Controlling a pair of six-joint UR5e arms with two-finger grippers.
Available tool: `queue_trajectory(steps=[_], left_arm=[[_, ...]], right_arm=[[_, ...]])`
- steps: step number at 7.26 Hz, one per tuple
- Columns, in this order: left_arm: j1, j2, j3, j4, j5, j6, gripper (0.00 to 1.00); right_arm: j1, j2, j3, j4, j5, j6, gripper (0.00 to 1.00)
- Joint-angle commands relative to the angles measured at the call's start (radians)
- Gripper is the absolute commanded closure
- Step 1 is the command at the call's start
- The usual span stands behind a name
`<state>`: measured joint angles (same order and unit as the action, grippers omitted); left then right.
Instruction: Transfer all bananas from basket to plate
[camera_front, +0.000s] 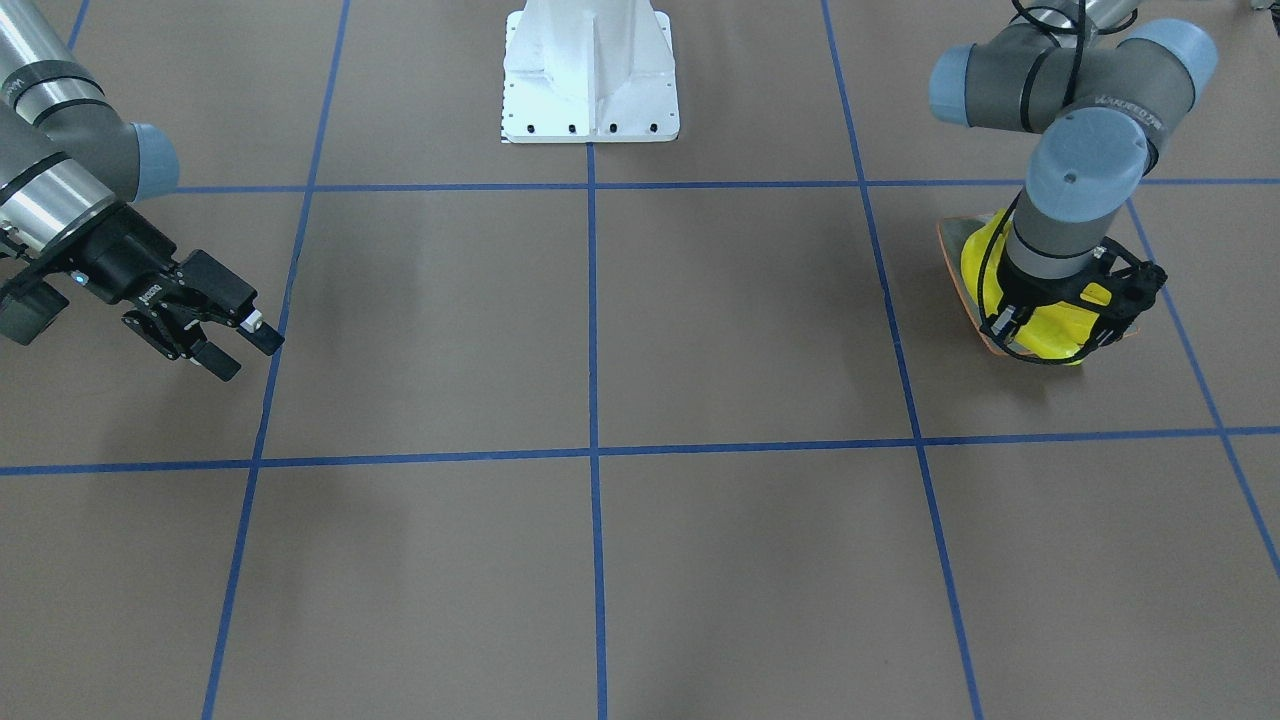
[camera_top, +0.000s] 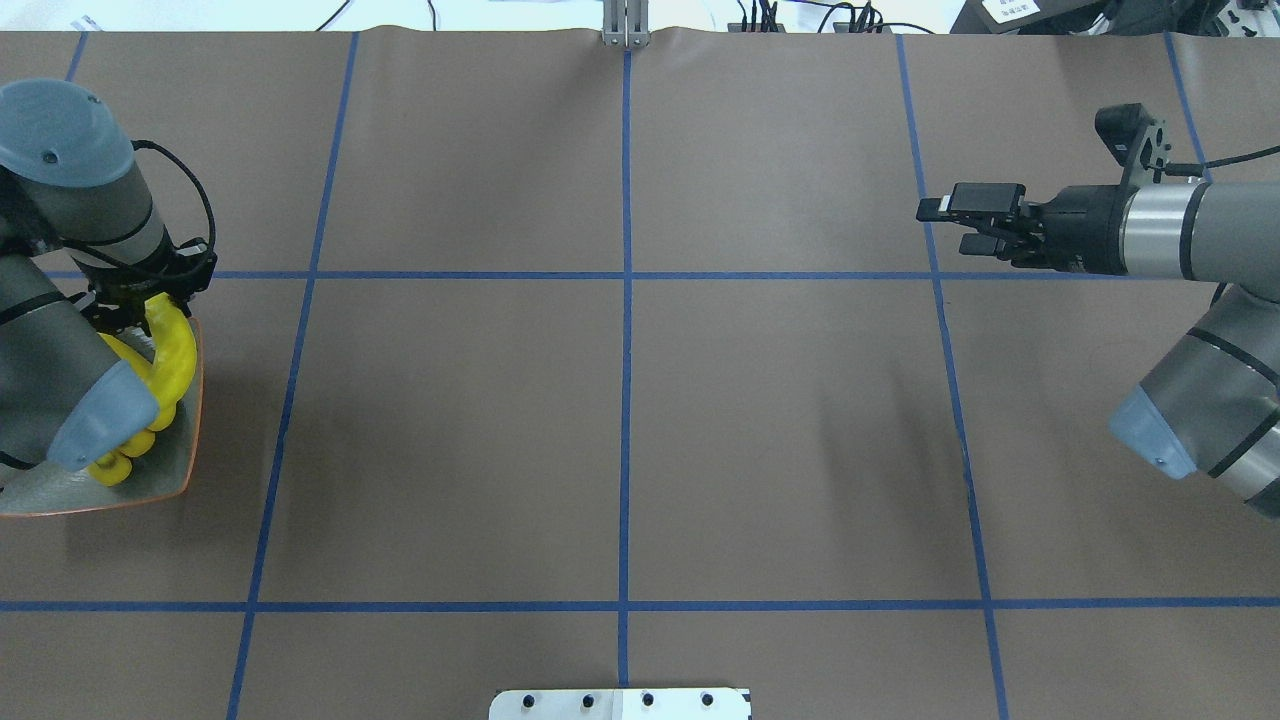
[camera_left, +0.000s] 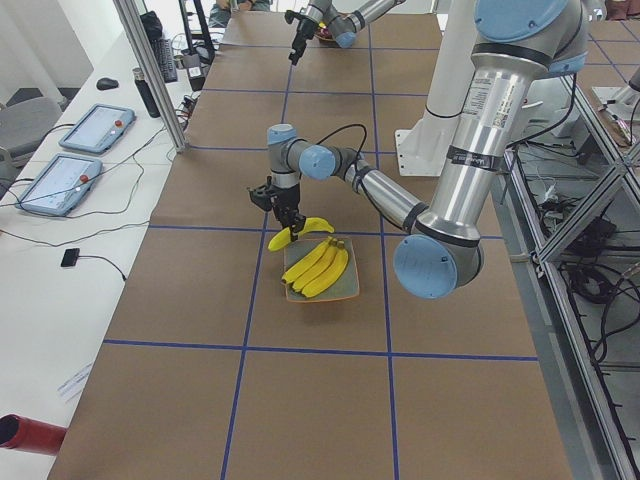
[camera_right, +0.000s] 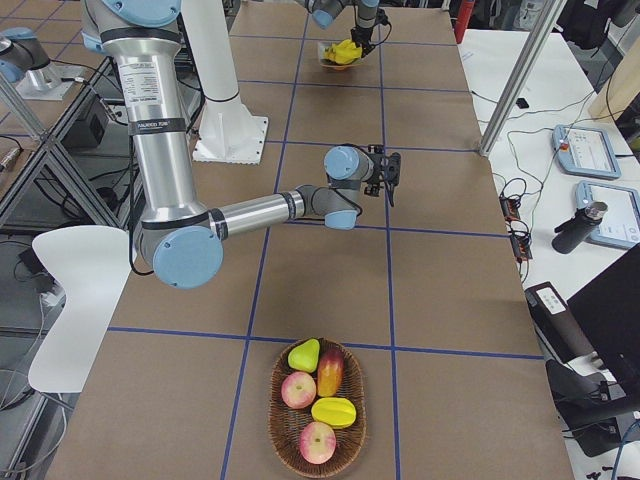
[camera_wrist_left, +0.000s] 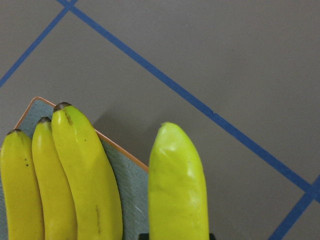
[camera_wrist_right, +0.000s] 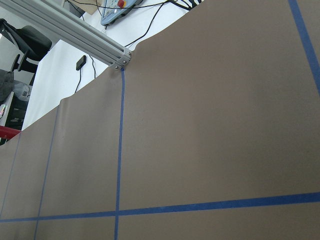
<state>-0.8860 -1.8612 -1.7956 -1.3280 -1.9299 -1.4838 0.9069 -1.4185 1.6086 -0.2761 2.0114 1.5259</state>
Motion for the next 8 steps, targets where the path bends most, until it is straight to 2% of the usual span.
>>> queue_trajectory(steps=[1,4,5,6,7,8], left_arm=[[-0.022,-0.003,0.022,0.007,0.000,0.008,1.00],[-0.025,0.007,0.025,0.007,0.000,0.007,1.00],[-0.027,0.007,0.028,0.006,0.000,0.007,0.84],[-0.028,0.010,0.028,0.004,0.000,0.007,0.54],[-0.028,0.011,0.028,0.004,0.009,0.005,0.01],[-0.027,0.023,0.028,0.000,0.032,0.008,0.00]], right_arm=[[0.000,0.000,0.002,0.002,-0.011,-0.001,0.00],[0.000,-0.004,0.004,0.003,-0.011,-0.001,0.00],[0.001,-0.005,0.007,0.005,-0.011,0.000,0.00],[0.001,-0.016,0.007,0.009,-0.011,-0.001,0.00],[0.001,-0.023,0.008,0.012,-0.008,-0.001,0.00],[0.001,-0.025,0.011,0.012,-0.010,-0.001,0.00]])
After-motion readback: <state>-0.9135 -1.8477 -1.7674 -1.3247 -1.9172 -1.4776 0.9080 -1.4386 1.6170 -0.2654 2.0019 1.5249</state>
